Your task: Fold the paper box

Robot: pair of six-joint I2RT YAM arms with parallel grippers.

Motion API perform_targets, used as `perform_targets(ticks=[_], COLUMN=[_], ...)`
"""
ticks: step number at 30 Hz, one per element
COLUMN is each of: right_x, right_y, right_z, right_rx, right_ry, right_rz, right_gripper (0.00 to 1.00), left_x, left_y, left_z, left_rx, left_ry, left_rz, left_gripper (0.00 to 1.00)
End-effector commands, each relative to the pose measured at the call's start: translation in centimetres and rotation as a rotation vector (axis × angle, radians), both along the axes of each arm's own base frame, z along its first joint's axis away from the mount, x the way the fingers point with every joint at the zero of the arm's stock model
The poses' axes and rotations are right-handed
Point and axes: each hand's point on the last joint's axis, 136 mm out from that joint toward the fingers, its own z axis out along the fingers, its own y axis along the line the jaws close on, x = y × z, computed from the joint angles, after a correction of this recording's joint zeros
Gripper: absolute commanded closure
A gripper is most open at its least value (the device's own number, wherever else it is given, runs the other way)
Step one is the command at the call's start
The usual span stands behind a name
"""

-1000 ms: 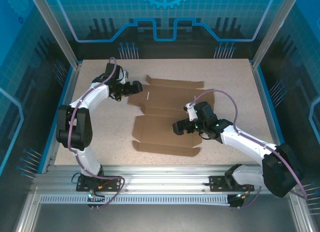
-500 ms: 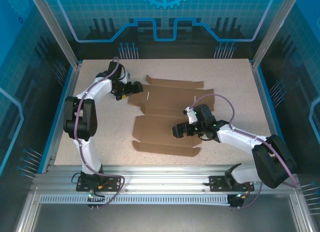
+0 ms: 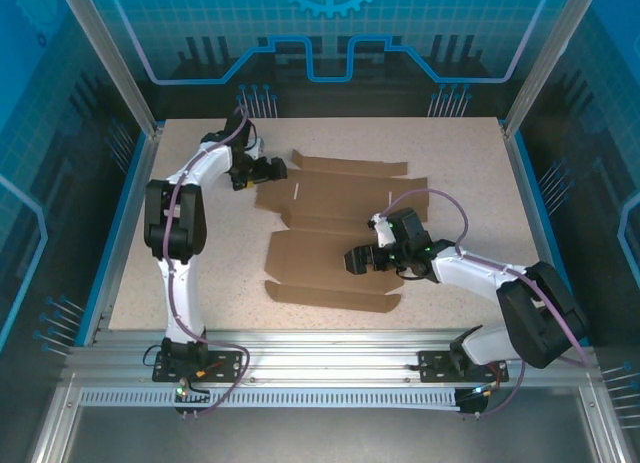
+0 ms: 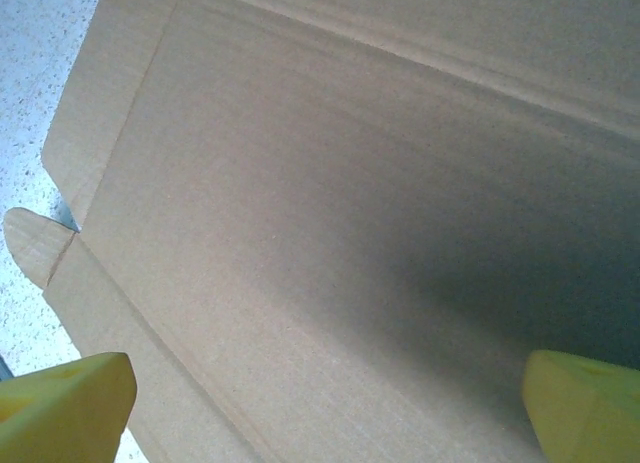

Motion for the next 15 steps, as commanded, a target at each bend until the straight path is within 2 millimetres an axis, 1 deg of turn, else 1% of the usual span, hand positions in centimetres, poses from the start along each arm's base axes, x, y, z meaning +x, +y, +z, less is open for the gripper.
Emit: perform_targets(ticks=[1,4,8,13,15], right_x=[0.5,0.4,0.5,0.8,0.9], right_y=[-0.1,-0.1,-0.2,-0.1,0.0], right_z=[-0.1,-0.3,-0.6,-0.6,-0.6], right_rx=[0.003,-0.001,0.002,0.060,0.072], right_ry=[0.000,0.008,0.021,0.053,0.059], right_rz=[0.003,0.013,0.013,-0.005,-0.006], right_gripper=[0.00,0.00,0.00,0.00,0.00], left_x=[0.6,0.9,1.0,0.9,0.9], left_y=[0.9,0.6,0.7,0.7,0.5], left_z=[-0.8,-0.9,-1.8,-2.7,-2.8], left_rx=[0.012,-0.045,-0.092,-0.109,-0.121], left_ry=[0.022,0.041,0.071,0.103,0.107], left_rz=[-0.009,-0.025,-0.032,-0.045,-0.048], left_gripper=[0.02,0.04,0.05,0.06,0.07])
